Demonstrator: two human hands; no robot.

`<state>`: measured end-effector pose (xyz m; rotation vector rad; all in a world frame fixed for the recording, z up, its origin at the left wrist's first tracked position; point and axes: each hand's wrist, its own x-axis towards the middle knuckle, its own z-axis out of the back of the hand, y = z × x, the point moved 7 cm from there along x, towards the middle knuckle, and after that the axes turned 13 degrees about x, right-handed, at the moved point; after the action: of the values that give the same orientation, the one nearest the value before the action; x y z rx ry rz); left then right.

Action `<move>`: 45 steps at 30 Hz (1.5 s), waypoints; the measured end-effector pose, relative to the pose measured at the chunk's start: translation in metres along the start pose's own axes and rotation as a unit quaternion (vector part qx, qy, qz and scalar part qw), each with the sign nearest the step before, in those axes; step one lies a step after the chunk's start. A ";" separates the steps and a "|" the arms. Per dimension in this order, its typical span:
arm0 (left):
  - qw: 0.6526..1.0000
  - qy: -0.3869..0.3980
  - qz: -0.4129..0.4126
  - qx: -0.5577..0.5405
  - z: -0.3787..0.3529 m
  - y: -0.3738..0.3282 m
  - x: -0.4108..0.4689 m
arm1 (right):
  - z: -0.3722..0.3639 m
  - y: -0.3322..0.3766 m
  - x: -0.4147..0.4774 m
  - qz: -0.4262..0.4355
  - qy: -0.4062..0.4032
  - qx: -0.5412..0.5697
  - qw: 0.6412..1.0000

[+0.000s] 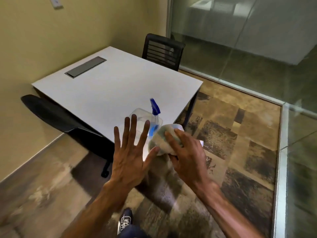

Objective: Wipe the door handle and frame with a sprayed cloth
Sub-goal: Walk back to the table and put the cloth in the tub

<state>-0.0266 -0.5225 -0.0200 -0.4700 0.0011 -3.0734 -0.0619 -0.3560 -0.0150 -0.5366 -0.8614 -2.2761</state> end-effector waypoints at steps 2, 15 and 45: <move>1.000 -0.005 -0.001 -0.002 -0.002 0.023 0.000 | -0.018 0.010 0.012 -0.011 0.003 0.001 1.000; 0.996 -0.022 -0.088 -0.026 -0.018 0.179 0.025 | -0.136 0.092 0.091 -0.018 0.045 -0.065 0.997; 0.838 0.272 0.051 -0.470 -0.113 0.276 0.216 | -0.253 0.058 0.184 0.167 0.094 -0.112 0.975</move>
<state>-0.2578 -0.8055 -0.0648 0.4244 1.5065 -2.7397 -0.1896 -0.6434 -0.0637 -0.5122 -0.3883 -2.0801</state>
